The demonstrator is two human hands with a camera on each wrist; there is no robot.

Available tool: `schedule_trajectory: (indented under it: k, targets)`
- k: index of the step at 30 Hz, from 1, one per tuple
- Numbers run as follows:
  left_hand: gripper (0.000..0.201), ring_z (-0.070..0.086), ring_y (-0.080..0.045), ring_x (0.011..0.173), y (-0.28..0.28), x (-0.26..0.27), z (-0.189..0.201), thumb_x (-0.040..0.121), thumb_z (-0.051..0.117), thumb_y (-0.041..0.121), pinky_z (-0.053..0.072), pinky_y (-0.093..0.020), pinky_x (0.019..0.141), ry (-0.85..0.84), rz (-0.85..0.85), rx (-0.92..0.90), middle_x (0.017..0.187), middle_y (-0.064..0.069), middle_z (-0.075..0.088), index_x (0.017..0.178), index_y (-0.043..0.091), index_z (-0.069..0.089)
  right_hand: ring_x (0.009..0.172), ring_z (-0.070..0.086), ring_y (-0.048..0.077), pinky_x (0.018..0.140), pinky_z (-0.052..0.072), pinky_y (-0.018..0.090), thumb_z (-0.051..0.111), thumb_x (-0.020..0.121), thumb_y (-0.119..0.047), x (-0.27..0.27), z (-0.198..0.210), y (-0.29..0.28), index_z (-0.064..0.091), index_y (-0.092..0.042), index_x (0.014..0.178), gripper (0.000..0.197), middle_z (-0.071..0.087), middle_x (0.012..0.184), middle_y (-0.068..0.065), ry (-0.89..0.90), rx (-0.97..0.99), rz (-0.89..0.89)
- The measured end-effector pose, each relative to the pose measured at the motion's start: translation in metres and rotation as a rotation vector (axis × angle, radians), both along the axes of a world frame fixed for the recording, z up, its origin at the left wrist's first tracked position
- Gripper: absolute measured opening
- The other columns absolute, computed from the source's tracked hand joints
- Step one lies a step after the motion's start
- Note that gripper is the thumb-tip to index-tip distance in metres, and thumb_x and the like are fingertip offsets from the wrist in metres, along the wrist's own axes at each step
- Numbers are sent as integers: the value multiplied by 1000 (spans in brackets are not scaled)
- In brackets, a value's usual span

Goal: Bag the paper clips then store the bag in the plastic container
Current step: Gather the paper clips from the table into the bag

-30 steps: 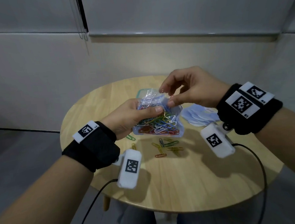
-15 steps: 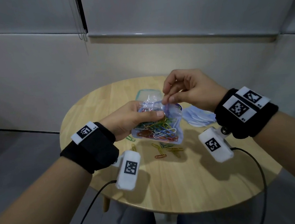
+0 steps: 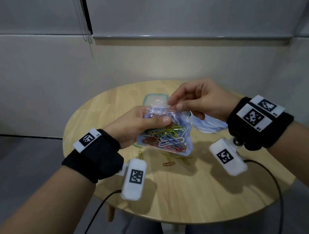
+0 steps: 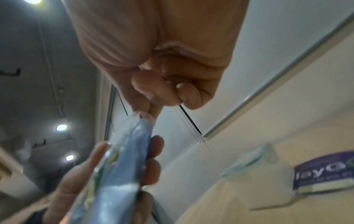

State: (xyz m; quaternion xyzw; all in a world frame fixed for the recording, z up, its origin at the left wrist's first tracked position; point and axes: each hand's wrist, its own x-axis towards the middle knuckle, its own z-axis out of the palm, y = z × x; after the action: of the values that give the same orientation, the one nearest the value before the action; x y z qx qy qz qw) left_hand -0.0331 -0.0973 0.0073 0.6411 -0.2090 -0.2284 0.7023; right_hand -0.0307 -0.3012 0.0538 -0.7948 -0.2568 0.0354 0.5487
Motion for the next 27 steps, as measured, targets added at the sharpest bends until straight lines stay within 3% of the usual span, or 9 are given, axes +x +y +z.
schedule_trajectory:
  k: [2,4,9,13,16,19,22,24,27]
  targets:
    - [38,68,-28,90,0,1,0,80,64,10,57,-33,80,1,14,-1,106,-21,68,114,-5,64,48,51,12,33,33,16,61,77,-3,-2,-1,-1,65,-11,91,17,76,76,1,30,140,10]
    - [39,68,-29,92,1,1,-1,79,64,11,56,-34,80,-6,26,0,108,-23,67,115,-6,63,55,57,20,34,33,17,64,76,-5,-5,0,-2,61,-12,92,19,76,79,4,51,170,14]
    - [36,68,-27,88,0,0,-3,79,64,12,56,-33,79,-17,18,-10,102,-20,68,112,-4,64,43,50,4,35,27,19,76,68,6,-7,-7,0,58,-12,88,33,71,73,4,74,-80,12]
    - [42,68,-27,86,-6,2,-6,80,65,14,56,-33,78,-66,58,18,101,-23,67,114,-12,60,59,63,8,56,50,21,68,69,10,-1,-11,-1,59,-7,88,27,71,68,2,214,-84,125]
    - [37,69,-26,83,-10,3,-6,81,68,12,57,-31,74,-75,81,25,99,-23,68,110,-10,61,57,64,6,56,51,17,58,77,21,1,-10,2,57,-7,88,30,70,65,2,203,-124,134]
    - [36,70,-26,85,-8,7,-7,77,69,13,57,-31,74,-54,155,-11,98,-18,71,109,-2,66,61,66,11,60,55,22,64,71,22,0,-8,8,57,-10,86,35,71,72,11,61,-91,0]
    - [36,70,-27,84,-4,11,-7,73,69,11,57,-32,75,-65,220,5,97,-18,72,107,1,68,62,68,13,48,49,17,68,67,21,-1,-9,15,56,-8,83,35,72,75,14,-26,74,-103]
    - [33,70,-25,80,4,15,-7,74,71,7,57,-31,76,-91,291,26,94,-15,73,106,1,69,52,62,17,39,44,18,71,69,15,4,-9,17,56,-8,83,30,69,70,12,-65,192,-180]
    - [25,71,-21,74,22,22,-3,72,74,10,58,-29,72,-123,410,41,86,-8,75,97,9,73,42,51,6,40,42,18,70,75,5,21,-10,14,58,-8,84,20,57,67,8,-112,11,-269]
